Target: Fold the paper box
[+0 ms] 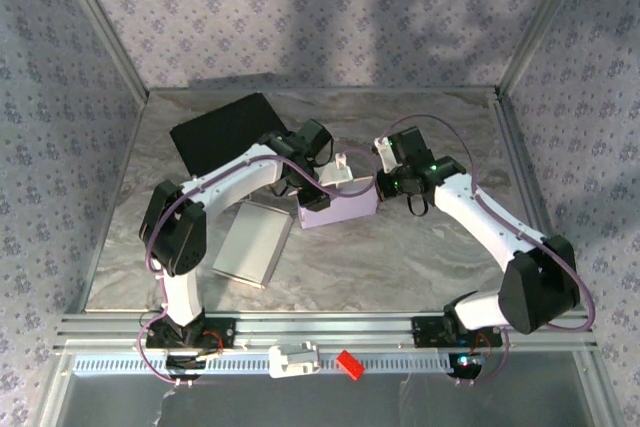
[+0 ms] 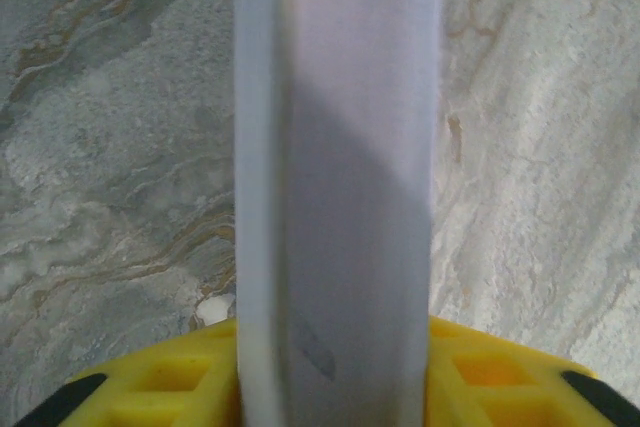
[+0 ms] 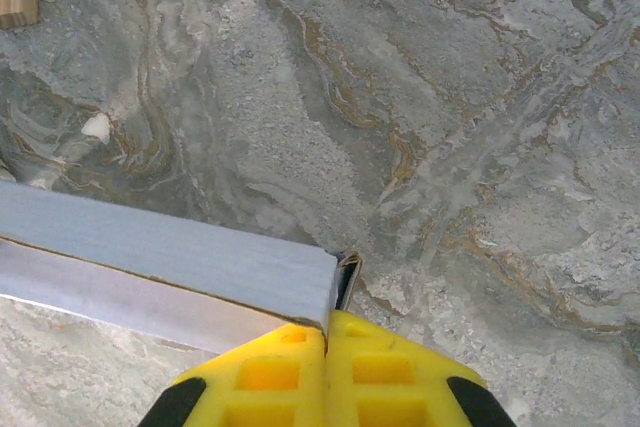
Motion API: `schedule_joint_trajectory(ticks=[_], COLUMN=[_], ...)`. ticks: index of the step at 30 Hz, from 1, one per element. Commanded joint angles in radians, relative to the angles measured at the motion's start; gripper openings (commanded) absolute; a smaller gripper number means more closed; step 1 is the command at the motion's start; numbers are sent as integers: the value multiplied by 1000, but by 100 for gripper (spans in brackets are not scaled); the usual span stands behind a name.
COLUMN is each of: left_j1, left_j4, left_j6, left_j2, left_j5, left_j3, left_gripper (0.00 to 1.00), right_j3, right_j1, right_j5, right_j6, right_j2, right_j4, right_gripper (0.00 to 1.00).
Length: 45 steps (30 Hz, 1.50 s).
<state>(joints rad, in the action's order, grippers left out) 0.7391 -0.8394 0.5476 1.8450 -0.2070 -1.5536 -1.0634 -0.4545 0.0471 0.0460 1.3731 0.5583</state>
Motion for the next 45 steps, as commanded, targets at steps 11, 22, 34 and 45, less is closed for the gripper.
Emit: schedule_joint_trajectory(ticks=[11, 22, 34, 45], left_j1=[-11, -11, -21, -64], left_j4=[155, 213, 12, -110], left_j6=[-151, -241, -414, -413], left_j2=[-151, -273, -394, -388], left_j5=[13, 30, 140, 62], left_j3=[94, 169, 181, 199], left_gripper=[53, 57, 46, 45], right_j3=[14, -53, -76, -98], right_j1=[-23, -23, -31, -29], right_j5=[-53, -51, -51, -42], right_j6=[51, 72, 77, 72], right_j2=[-8, 27, 42, 62], right_j4=[48, 101, 113, 130], right_gripper=[0, 0, 0, 0])
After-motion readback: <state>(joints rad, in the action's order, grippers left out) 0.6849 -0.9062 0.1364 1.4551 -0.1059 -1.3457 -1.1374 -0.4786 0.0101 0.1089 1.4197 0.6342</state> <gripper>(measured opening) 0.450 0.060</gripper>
